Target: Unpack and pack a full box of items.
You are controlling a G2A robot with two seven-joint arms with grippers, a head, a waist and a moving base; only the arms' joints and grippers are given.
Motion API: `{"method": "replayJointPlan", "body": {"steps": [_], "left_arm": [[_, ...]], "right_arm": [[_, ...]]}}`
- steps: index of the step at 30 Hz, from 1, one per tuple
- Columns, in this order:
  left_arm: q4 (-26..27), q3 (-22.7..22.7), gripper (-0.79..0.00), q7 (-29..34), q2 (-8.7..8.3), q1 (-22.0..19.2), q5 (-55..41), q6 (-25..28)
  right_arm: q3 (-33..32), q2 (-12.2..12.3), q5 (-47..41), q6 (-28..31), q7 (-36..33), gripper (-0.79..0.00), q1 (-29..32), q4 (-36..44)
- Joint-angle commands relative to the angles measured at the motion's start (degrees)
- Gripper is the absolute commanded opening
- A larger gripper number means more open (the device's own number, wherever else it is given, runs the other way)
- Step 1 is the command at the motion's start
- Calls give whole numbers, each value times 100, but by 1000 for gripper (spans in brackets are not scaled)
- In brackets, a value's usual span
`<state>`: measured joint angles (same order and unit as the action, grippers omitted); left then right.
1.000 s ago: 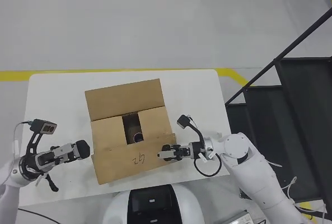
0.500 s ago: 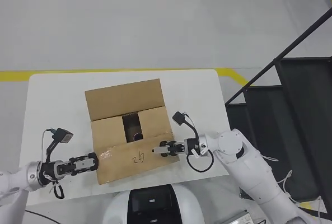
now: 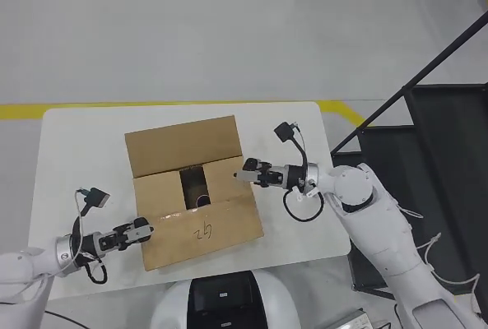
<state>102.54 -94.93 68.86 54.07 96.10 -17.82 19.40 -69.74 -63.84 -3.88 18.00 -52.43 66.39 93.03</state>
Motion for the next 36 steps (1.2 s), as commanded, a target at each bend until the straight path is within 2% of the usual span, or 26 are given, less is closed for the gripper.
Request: {"method": "replayJointPlan", "body": {"steps": [1,12,19,22,27,31,36], "left_arm": [[40,-39,0,-22,-7,54,-34,12],[315,-179,0,-21,-49,359,-21,8],[492,-183,0,-3,-70,445,-60,-80],[564,-191,0,-16,-78,466,-56,-104],[592,-214,0,-64,-91,494,-69,-134],[576,-219,0,-78,-101,505,-67,-132],[571,-181,0,-122,-108,501,-60,-93]], "right_arm": [[101,-36,125,-38,185,0,-342,-355],[931,-331,535,-422,962,0,-1726,-2250],[1463,-608,-129,-430,718,0,-2387,-3205],[1674,-733,-413,-293,519,0,-2620,-3571],[1778,-885,-1151,256,49,0,-2851,-4111],[1675,-891,-1332,659,-157,0,-2953,-4351],[1416,-796,-1512,1160,-548,0,-2794,-4155]]}}
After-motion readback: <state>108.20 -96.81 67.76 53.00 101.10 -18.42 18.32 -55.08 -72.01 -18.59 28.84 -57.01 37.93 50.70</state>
